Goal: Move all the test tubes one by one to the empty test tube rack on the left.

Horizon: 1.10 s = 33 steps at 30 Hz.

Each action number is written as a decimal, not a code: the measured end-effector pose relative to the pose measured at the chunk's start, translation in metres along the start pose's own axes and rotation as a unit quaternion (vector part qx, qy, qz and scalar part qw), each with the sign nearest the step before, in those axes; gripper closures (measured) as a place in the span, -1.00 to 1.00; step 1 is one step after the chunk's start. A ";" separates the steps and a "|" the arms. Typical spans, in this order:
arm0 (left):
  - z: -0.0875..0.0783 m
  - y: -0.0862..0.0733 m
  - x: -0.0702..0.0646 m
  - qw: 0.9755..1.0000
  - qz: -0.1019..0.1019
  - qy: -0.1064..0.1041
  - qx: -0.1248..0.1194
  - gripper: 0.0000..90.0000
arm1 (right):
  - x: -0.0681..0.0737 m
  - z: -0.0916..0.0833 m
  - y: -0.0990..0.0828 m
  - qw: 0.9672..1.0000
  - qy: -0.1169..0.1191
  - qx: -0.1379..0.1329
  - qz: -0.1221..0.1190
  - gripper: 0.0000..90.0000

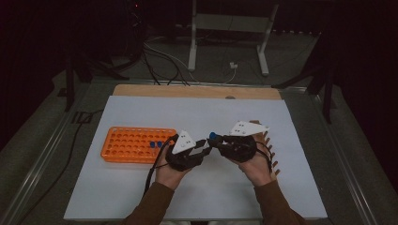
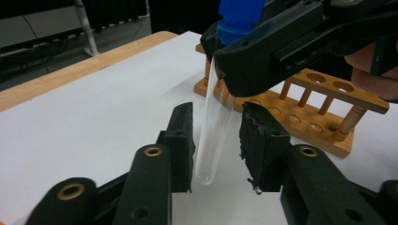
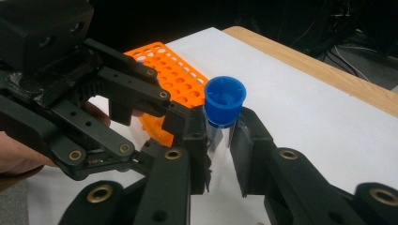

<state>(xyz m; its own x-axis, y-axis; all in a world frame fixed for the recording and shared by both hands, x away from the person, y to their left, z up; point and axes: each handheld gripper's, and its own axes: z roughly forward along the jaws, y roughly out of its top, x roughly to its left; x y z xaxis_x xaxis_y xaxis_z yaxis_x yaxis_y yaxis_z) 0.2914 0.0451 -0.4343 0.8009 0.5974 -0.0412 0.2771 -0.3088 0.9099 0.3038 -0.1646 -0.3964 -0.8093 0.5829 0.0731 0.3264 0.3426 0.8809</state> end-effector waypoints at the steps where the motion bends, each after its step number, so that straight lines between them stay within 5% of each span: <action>1: 0.000 0.000 0.000 1.000 0.001 0.000 0.000 0.54 | 0.000 0.001 0.000 1.000 0.001 0.001 0.001 0.71; 15: -0.001 -0.001 -0.001 1.000 0.015 -0.002 -0.001 0.73 | 0.000 0.003 -0.001 1.000 0.014 0.004 0.004 0.68; 21: -0.005 -0.005 0.005 1.000 0.003 0.008 0.002 0.73 | -0.009 -0.007 -0.004 0.999 0.027 -0.015 0.028 0.11; 26: -0.016 -0.008 0.013 1.000 -0.011 0.019 -0.004 0.73 | -0.015 -0.018 -0.007 0.999 -0.002 -0.027 0.032 -0.26; 33: -0.038 -0.012 0.022 0.999 -0.020 0.027 -0.014 0.73 | -0.024 -0.029 -0.014 0.997 -0.071 -0.019 0.031 -0.71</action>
<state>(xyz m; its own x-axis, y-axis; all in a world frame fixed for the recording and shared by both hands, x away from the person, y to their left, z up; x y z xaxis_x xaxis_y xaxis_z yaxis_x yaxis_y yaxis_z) 0.2859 0.0902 -0.4302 0.7593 0.6483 -0.0562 0.2924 -0.2627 0.9195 0.3044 -0.2046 -0.3971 -0.7101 0.7013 0.0628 0.3518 0.2761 0.8944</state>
